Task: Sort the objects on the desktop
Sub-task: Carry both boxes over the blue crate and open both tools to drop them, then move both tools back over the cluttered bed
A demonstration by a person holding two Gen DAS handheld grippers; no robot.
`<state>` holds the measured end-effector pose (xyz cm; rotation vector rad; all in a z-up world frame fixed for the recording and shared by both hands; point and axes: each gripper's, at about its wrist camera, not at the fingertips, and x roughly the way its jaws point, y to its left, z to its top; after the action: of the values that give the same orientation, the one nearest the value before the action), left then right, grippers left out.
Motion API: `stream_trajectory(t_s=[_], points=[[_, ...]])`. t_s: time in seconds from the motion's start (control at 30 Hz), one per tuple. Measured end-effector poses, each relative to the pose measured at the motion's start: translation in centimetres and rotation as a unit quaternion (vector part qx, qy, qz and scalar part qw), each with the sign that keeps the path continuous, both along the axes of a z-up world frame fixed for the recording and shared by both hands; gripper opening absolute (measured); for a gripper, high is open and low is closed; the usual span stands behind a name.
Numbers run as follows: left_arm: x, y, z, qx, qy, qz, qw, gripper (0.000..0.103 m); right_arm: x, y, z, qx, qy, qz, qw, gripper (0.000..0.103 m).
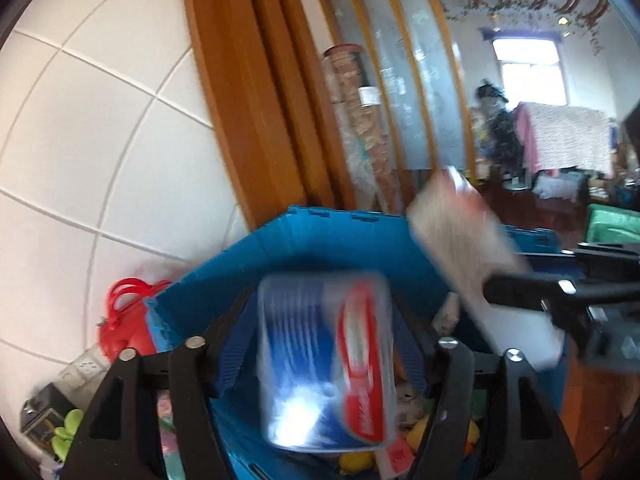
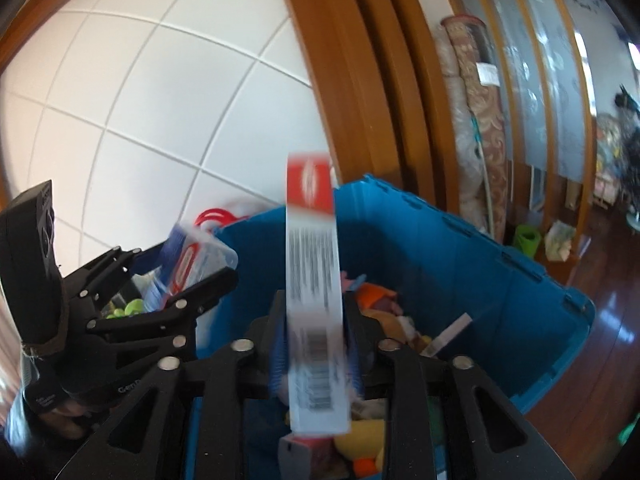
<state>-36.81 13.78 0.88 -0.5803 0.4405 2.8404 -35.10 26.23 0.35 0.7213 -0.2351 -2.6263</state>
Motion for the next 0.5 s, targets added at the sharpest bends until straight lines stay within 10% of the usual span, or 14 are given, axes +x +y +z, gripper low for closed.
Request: stream_trajectory(t_s=[0.07,0.5], points=[[-0.4,0.6,0.2,-0.006,0.008,0.023,0.9997,0.082,-0.2,1.0,-0.1,-0.005,0.003,-0.015,1.0,0.078],[-1.9,-0.8,0.2,0.017,0.003,0.091,0.9957,0.082,-0.4,2.9,-0.2,-0.006,0.037,-0.014,0.999,0.08]])
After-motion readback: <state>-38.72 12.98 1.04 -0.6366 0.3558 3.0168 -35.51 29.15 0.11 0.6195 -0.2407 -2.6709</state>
